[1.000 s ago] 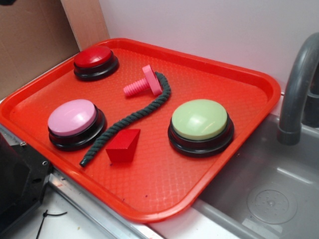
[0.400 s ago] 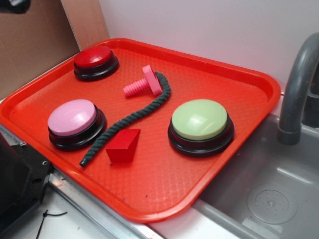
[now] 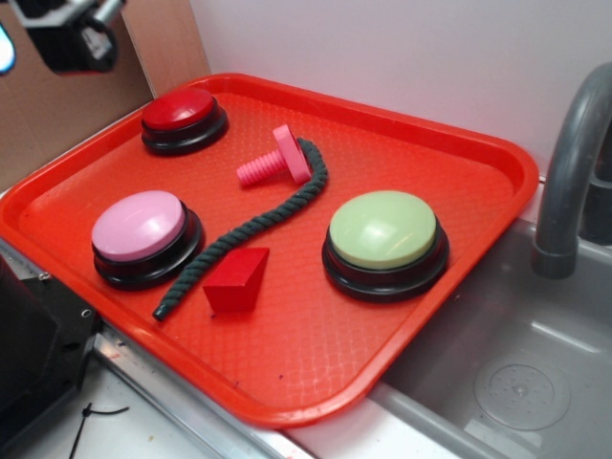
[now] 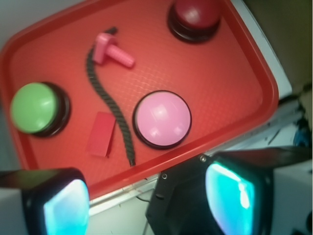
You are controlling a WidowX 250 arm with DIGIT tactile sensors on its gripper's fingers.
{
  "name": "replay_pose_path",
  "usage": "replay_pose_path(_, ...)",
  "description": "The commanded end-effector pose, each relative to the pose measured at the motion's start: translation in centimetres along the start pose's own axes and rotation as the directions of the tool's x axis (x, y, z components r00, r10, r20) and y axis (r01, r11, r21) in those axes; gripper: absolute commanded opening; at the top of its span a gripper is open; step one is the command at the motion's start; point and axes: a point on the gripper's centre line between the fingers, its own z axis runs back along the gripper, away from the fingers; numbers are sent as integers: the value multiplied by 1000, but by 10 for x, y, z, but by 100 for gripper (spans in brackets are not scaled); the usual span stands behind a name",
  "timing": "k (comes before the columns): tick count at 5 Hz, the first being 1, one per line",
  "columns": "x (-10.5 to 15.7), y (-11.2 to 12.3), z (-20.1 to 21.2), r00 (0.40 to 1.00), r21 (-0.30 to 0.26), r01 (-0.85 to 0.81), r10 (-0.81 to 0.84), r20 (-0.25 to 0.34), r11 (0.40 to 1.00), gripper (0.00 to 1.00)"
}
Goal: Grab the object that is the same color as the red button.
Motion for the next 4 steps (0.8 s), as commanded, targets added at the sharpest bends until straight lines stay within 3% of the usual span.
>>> replay_pose_path(1,11,-14,-50,951,-49,-309,306,-51,950,100)
replay_pose_path(3,10,-37,-101,950,-52,-311,312,0,949,100)
replay_pose_path(4,3,-45,-120,950,-47,-311,311,-4,949,100)
